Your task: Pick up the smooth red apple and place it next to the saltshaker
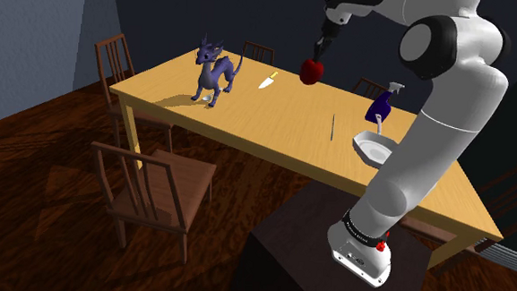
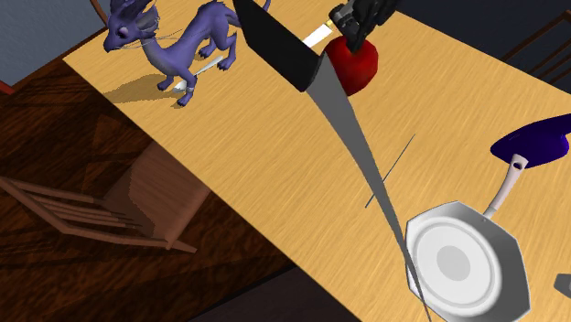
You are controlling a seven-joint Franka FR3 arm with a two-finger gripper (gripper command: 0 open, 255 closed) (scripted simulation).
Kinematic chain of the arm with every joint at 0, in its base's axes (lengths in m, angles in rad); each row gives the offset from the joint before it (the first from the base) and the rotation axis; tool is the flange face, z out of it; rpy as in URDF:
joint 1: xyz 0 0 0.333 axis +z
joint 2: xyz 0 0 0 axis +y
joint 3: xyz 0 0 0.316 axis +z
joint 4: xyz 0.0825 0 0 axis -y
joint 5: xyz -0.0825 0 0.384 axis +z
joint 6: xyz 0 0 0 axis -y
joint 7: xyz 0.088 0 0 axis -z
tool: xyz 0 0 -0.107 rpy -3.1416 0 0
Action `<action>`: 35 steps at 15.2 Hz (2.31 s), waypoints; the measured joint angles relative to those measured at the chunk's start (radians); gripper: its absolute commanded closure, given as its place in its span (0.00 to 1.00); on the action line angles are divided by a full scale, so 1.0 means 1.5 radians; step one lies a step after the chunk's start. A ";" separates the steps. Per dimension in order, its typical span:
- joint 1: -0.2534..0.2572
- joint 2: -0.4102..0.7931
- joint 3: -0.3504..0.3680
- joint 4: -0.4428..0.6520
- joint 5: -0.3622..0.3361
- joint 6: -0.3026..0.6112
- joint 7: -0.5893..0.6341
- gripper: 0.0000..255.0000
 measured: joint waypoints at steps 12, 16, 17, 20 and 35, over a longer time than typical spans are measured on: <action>-0.074 -0.081 -0.070 -0.079 -0.014 -0.003 -0.145 1.00; -0.102 -0.090 -0.098 -0.091 -0.012 -0.005 -0.201 1.00; -0.111 -0.088 -0.107 -0.089 -0.008 -0.005 -0.220 1.00; -0.135 -0.078 -0.133 -0.077 0.004 -0.015 -0.271 1.00; -0.315 0.070 -0.242 0.070 0.135 -0.095 -0.556 1.00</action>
